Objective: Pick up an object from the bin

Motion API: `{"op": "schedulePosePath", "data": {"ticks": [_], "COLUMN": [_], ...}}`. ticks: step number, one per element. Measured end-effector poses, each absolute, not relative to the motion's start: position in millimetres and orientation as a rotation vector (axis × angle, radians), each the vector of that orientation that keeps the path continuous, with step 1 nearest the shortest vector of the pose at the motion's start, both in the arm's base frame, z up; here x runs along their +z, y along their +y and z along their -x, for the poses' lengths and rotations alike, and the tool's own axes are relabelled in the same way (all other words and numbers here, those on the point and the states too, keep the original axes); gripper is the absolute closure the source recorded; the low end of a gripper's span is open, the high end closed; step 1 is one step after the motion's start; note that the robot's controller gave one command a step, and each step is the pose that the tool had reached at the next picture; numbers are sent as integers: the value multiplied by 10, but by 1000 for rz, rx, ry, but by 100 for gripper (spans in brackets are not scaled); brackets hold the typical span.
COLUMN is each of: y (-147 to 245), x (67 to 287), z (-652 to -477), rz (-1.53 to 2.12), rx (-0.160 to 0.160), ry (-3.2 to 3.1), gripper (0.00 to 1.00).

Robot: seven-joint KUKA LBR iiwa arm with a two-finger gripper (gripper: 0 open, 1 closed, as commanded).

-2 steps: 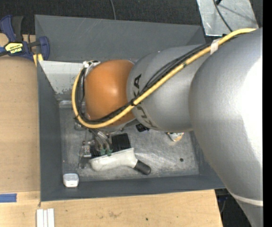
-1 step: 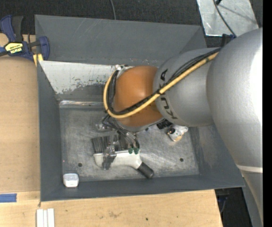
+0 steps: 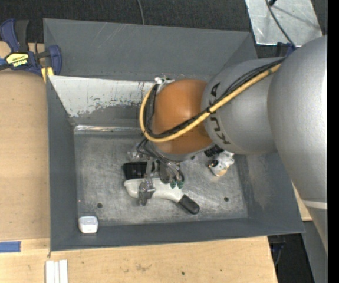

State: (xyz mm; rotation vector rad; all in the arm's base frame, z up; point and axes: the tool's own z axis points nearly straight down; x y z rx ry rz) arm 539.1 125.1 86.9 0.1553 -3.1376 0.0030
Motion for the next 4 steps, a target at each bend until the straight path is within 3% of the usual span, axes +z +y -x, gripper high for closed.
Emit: {"op": "schedulePosePath", "data": {"ticks": [1, 2, 3, 4], "y": [1152, 1199, 790, 790], "x": [984, 715, 735, 735], "z": [-5519, -5454, -5857, -5857], "rz": [-234, -84, -194, -194], "rx": [-2, -2, -3, -3], "ry": [-3135, -3147, -3145, -3145], "gripper": [0, 0, 100, 100]}}
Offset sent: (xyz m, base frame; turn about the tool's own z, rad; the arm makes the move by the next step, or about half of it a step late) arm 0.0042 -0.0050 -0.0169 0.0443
